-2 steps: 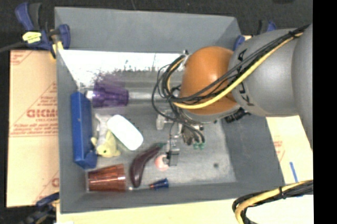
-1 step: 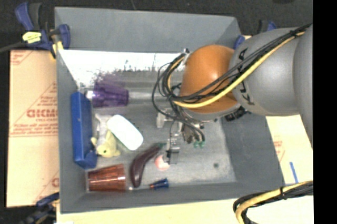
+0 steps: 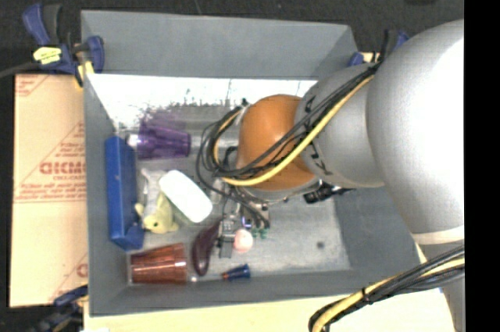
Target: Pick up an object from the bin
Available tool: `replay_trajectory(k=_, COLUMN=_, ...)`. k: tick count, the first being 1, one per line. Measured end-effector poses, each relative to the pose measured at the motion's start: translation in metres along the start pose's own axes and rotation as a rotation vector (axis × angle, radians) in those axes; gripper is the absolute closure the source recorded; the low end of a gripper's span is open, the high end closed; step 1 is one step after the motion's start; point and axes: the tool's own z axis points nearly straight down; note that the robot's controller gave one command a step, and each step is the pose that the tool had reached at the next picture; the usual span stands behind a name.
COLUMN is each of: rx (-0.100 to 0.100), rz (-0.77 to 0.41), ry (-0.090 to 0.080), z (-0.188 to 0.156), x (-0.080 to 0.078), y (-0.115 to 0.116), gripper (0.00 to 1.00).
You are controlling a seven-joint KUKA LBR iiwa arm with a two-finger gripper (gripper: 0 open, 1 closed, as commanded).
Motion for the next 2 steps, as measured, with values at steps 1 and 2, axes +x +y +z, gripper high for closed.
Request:
replay_trajectory(k=1, rx=0.000, rz=0.032, ry=-0.005, z=0.0049, x=-0.0121, y=0.0142, gripper=1.00)
replay_trajectory(k=2, rx=0.000, rz=0.033, ry=-0.005, z=0.0049, x=-0.0121, y=0.0142, gripper=1.00)
